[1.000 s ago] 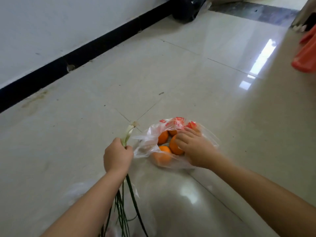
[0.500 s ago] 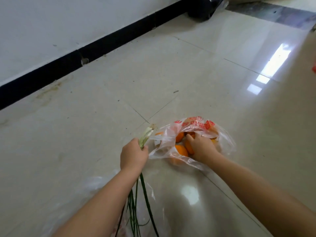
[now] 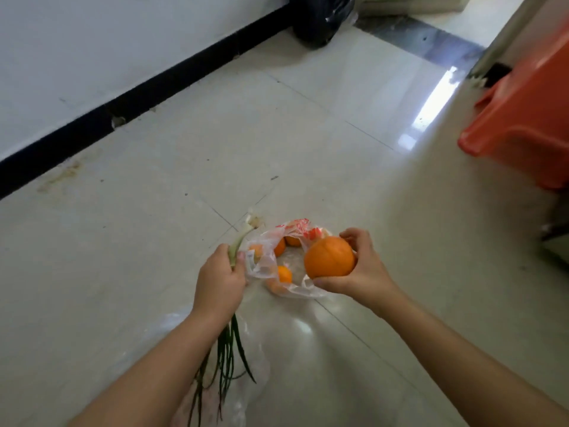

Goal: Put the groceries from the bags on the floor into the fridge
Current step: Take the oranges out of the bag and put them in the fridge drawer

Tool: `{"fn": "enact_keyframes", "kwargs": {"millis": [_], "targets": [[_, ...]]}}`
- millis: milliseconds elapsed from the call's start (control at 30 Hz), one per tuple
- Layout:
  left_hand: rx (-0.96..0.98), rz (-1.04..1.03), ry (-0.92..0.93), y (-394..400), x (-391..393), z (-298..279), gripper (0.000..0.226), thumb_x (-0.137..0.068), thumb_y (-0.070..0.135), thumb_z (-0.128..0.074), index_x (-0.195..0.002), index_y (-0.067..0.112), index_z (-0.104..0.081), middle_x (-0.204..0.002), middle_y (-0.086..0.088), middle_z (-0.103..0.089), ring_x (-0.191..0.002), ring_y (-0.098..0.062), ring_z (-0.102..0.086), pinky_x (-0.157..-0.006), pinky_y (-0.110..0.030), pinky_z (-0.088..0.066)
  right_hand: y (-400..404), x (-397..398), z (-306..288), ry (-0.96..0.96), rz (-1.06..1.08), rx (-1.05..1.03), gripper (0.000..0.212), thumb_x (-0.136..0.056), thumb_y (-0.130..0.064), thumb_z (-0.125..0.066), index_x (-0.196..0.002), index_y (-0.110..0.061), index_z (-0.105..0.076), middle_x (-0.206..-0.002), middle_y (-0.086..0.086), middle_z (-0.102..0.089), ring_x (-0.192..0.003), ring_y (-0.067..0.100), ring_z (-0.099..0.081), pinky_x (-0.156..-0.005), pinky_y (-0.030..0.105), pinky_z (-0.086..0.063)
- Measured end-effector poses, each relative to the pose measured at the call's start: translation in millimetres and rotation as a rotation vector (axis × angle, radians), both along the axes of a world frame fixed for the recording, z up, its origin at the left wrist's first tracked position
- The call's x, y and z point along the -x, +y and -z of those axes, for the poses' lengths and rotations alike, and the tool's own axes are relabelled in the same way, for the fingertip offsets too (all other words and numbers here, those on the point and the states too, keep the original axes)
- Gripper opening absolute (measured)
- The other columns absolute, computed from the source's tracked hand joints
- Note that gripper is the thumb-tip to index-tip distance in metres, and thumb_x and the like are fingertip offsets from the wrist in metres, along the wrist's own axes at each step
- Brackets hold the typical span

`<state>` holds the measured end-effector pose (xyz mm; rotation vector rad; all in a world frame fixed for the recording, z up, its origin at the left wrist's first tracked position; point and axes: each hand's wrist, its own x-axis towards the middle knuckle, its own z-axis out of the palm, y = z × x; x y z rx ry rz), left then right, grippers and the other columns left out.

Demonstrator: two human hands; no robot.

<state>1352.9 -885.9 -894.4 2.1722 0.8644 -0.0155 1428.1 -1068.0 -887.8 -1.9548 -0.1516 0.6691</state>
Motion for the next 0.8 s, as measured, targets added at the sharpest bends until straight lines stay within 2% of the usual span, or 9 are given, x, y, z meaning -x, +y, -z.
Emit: {"fn": "enact_keyframes", "kwargs": {"millis": [67, 133, 200, 300, 400, 500, 600, 700, 800], "targets": [[0.088, 0.046, -0.032, -11, -5, -65, 0.019, -0.099, 0.021, -0.039, -0.083, 0.012, -0.044, -0.077, -0.009, -0.057, -0.071, -0.026, -0.058, -0.057, -0.027, -0.042, -5, 6, -58, 0.075, 0.056, -0.071, 0.067, -0.058, -0.012, -0.084, -0.098, -0.034, -0.036, -0.093, -0.018, -0.039, -0.078, 0.000, -0.047, -0.057, 0.013, -0.043], [0.170, 0.107, -0.047, -25, -15, -135, 0.026, -0.100, 0.022, -0.039, -0.074, 0.019, -0.042, -0.070, -0.007, -0.057, -0.066, -0.023, -0.058, -0.067, -0.037, -0.052, -13, 10, -123, 0.108, 0.108, -0.131, 0.058, -0.048, -0.021, -0.077, -0.089, -0.037, -0.039, -0.094, -0.018, -0.041, -0.080, 0.003, -0.049, -0.058, 0.016, -0.043], [0.217, 0.187, -0.048, -40, -26, -209, 0.027, -0.100, 0.023, -0.038, -0.073, 0.022, -0.041, -0.070, -0.007, -0.057, -0.064, -0.021, -0.058, -0.074, -0.040, -0.054, -25, 11, -194, 0.102, 0.173, -0.181, 0.055, -0.046, -0.022, -0.071, -0.088, -0.037, -0.040, -0.095, -0.019, -0.040, -0.081, 0.004, -0.049, -0.061, 0.019, -0.045], [0.291, 0.316, -0.075, -64, -47, -323, 0.020, -0.100, 0.023, -0.037, -0.082, 0.018, -0.043, -0.070, -0.007, -0.054, -0.057, -0.017, -0.055, -0.066, -0.036, -0.054, -48, 10, -306, 0.051, 0.238, -0.211, 0.058, -0.047, -0.023, -0.071, -0.094, -0.038, -0.040, -0.096, -0.018, -0.039, -0.087, 0.013, -0.051, -0.070, 0.026, -0.050], [0.208, 0.510, -0.131, -96, -64, -439, 0.024, -0.101, 0.025, -0.036, -0.078, 0.019, -0.041, -0.066, -0.002, -0.047, -0.053, -0.013, -0.048, -0.049, -0.021, -0.046, -78, 10, -419, -0.064, 0.307, -0.259, 0.058, -0.048, -0.018, -0.072, -0.092, -0.041, -0.042, -0.098, -0.015, -0.041, -0.093, 0.018, -0.051, -0.073, 0.030, -0.051], [0.114, 0.643, -0.233, -134, -76, -546, 0.016, -0.099, 0.025, -0.040, -0.090, 0.013, -0.042, -0.068, 0.000, -0.043, -0.056, -0.012, -0.043, -0.046, -0.020, -0.040, -112, 19, -524, -0.207, 0.438, -0.374, 0.060, -0.062, 0.003, -0.076, -0.092, -0.040, -0.046, -0.099, -0.012, -0.040, -0.089, 0.017, -0.052, -0.065, 0.030, -0.055], [0.257, 0.692, -0.204, -178, -79, -636, 0.014, -0.097, 0.024, -0.035, -0.091, 0.011, -0.038, -0.069, -0.006, -0.040, -0.053, -0.016, -0.036, -0.047, -0.022, -0.034, -156, 35, -614, -0.271, 0.581, -0.563, 0.061, -0.067, 0.012, -0.069, -0.094, -0.039, -0.047, -0.102, -0.006, -0.042, -0.088, 0.022, -0.055, -0.059, 0.030, -0.058], [0.502, 0.787, -0.100, -230, -71, -713, 0.026, -0.096, 0.024, -0.028, -0.074, 0.013, -0.035, -0.061, -0.005, -0.033, -0.048, -0.015, -0.027, -0.049, -0.021, -0.025, -212, 63, -692, -0.347, 0.725, -0.710, 0.054, -0.070, 0.010, -0.063, -0.093, -0.037, -0.048, -0.100, -0.001, -0.046, -0.086, 0.024, -0.056, -0.053, 0.029, -0.058], [0.445, 0.950, -0.178, -287, -61, -768, 0.029, -0.097, 0.017, -0.029, -0.071, 0.012, -0.039, -0.058, -0.005, -0.032, -0.045, -0.014, -0.026, -0.046, -0.019, -0.023, -274, 99, -750, -0.446, 0.899, -0.761, 0.046, -0.079, 0.008, -0.056, -0.100, -0.032, -0.045, -0.096, -0.001, -0.045, -0.082, 0.022, -0.053, -0.051, 0.026, -0.057]]}}
